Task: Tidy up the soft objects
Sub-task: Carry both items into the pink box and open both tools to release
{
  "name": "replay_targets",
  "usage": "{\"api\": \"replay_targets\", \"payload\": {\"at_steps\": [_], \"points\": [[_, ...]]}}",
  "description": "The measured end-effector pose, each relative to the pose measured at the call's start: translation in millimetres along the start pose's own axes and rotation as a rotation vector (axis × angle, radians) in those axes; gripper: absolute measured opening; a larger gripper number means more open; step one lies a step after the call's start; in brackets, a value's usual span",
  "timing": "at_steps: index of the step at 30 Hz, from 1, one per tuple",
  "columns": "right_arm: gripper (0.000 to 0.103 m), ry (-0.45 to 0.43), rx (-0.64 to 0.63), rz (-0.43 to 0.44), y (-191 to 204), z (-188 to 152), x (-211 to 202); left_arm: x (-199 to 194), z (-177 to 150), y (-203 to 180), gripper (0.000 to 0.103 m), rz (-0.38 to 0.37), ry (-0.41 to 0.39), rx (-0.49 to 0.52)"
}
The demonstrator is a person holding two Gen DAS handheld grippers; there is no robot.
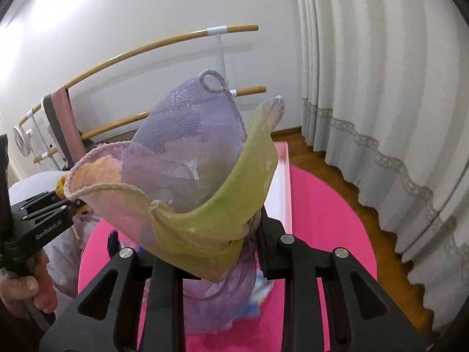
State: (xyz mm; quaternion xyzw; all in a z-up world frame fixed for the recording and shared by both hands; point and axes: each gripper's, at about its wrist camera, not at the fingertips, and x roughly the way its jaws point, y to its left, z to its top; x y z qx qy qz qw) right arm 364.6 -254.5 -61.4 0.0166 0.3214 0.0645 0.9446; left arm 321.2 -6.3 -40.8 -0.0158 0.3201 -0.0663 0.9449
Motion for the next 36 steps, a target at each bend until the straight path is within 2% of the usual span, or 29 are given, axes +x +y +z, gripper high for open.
{"api": "replay_targets", "payload": {"at_steps": [5, 12, 18, 22, 32, 36], "points": [[0.024, 0.034, -0.001, 0.012, -13, 43, 41, 35, 43, -4, 0.022, 0.0, -0.001, -0.004], [0.024, 0.142, 0.027, 0.04, -41, 78, 119, 97, 83, 0, 0.022, 0.002, 0.061, -0.041], [0.024, 0.226, 0.051, 0.026, -62, 88, 177, 150, 110, -6, 0.022, 0.011, 0.119, -0.043], [0.024, 0.266, 0.058, 0.028, -70, 86, 200, 183, 127, -11, 0.022, 0.015, 0.152, -0.047], [0.025, 0.322, 0.059, 0.022, -71, 84, 234, 245, 155, -24, 0.022, 0.028, 0.22, -0.045], [0.025, 0.34, 0.06, 0.014, -68, 84, 244, 266, 160, -26, 0.026, 0.029, 0.246, -0.044]]}}
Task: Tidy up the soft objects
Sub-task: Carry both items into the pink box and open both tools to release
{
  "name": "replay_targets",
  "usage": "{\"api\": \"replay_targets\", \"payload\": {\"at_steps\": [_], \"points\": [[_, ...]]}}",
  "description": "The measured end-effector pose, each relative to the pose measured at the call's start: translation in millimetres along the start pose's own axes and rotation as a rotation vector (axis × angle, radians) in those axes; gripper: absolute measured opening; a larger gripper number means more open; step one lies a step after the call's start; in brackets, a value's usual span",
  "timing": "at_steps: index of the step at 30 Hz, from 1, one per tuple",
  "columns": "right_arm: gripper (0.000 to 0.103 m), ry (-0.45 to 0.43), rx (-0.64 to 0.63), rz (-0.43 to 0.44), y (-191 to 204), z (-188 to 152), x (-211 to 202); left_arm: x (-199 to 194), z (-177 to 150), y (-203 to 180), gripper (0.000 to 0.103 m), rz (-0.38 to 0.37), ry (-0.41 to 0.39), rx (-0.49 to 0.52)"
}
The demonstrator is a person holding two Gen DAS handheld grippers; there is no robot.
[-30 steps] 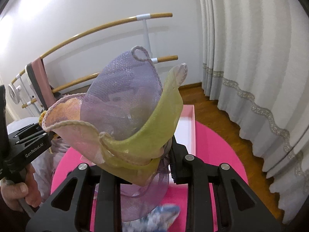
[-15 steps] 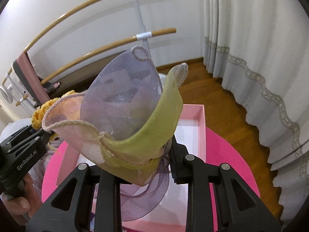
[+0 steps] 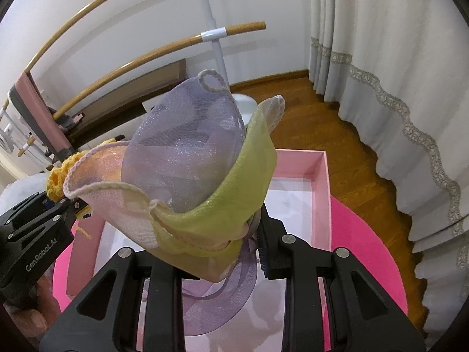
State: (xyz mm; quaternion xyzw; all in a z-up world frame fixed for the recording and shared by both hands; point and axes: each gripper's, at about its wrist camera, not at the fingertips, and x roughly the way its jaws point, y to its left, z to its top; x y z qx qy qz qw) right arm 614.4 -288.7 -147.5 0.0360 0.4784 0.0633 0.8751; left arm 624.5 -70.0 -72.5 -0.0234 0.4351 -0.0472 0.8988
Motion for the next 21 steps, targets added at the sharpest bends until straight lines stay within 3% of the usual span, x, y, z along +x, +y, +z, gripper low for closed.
{"api": "replay_targets", "payload": {"at_steps": [2, 5, 6, 8, 10, 13, 21], "points": [[0.027, 0.008, 0.002, -0.004, 1, 2, 5, 10, 6, -1, 0.03, 0.007, 0.011, 0.007], [0.033, 0.013, 0.01, -0.011, -1, 3, 9, 20, 15, -4, 0.059, 0.02, 0.028, 0.011], [0.04, 0.012, 0.012, -0.012, -1, 4, 11, 22, 16, -5, 0.071, 0.025, 0.025, 0.013], [0.056, 0.004, 0.016, -0.015, -2, 4, 11, 20, 20, -6, 0.078, 0.045, -0.001, 0.02], [0.088, -0.015, 0.021, -0.018, -3, 2, 8, 14, 18, -6, 0.084, 0.054, -0.02, 0.02], [0.102, -0.047, 0.037, -0.001, -6, -1, -1, -1, 11, -5, 0.09, 0.066, -0.058, 0.014], [0.103, -0.147, 0.06, 0.004, -7, -8, -54, -63, -8, -12, 0.103, 0.109, -0.2, 0.041]]}}
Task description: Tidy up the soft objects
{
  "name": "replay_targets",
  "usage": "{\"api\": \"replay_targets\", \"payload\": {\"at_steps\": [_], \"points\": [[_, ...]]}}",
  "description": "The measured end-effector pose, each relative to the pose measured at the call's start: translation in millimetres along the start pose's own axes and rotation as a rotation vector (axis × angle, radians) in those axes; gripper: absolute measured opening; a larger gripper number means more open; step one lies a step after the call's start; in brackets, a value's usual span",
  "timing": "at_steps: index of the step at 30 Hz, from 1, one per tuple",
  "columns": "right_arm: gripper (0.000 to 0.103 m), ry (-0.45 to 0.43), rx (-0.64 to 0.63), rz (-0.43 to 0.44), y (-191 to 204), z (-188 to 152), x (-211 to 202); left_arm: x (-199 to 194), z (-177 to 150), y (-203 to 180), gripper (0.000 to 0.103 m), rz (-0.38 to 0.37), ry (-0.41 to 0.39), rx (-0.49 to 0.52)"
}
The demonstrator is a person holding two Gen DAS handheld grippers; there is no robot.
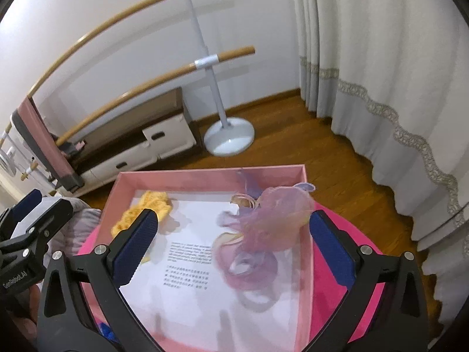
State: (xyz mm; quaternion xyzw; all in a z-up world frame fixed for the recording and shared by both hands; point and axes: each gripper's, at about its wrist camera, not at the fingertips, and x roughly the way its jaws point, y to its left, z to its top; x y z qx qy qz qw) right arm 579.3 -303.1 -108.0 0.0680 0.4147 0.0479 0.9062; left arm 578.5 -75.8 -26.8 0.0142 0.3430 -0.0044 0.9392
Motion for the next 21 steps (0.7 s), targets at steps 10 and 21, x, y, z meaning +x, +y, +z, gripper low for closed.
{"api": "replay_targets", "payload": {"at_steps": [10, 21], "points": [[0.103, -0.181, -0.042, -0.007, 23, -33, -117, -118, -60, -6, 0.103, 0.029, -0.178, -0.032], [0.103, -0.344, -0.083, -0.029, 46, -118, -229, -246, -195, 15, 0.103, 0.018, -0.332, -0.036]]}}
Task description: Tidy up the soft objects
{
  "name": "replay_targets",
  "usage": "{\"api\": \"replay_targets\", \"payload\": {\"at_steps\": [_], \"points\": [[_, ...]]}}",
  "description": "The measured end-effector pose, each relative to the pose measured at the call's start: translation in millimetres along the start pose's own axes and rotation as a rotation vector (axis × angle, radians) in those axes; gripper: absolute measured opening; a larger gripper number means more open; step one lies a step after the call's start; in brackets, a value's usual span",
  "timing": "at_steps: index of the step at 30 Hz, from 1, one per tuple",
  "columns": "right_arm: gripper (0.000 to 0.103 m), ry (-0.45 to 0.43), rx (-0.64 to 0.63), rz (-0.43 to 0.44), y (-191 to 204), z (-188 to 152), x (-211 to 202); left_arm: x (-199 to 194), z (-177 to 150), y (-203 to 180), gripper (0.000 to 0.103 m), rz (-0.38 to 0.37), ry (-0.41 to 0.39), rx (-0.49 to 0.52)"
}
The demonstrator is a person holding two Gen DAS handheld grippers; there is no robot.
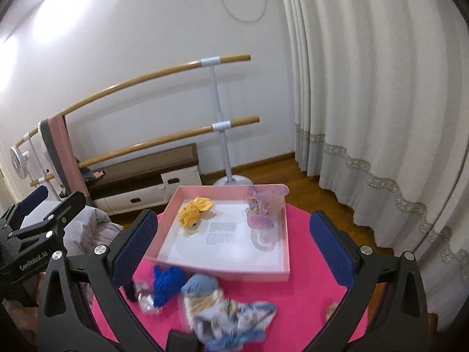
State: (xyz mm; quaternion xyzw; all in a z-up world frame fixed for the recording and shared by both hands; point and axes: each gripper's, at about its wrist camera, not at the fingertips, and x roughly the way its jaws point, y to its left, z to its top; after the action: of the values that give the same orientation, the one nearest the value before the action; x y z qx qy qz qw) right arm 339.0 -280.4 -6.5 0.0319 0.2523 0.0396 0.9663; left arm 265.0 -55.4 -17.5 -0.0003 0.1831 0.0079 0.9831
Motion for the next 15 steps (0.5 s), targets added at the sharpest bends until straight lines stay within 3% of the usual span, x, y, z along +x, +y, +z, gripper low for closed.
{"api": "replay_targets", "payload": {"at_steps": [4, 15], "points": [[0.103, -0.029, 0.01, -0.02, -3, -22, -34, -49, -30, 5, 0.103, 0.003, -0.046, 0.013], [0.103, -0.094, 0.025, -0.099, 5, -75, -105, -171, -110, 14, 0.103, 0.005, -0.042, 0.02]]}}
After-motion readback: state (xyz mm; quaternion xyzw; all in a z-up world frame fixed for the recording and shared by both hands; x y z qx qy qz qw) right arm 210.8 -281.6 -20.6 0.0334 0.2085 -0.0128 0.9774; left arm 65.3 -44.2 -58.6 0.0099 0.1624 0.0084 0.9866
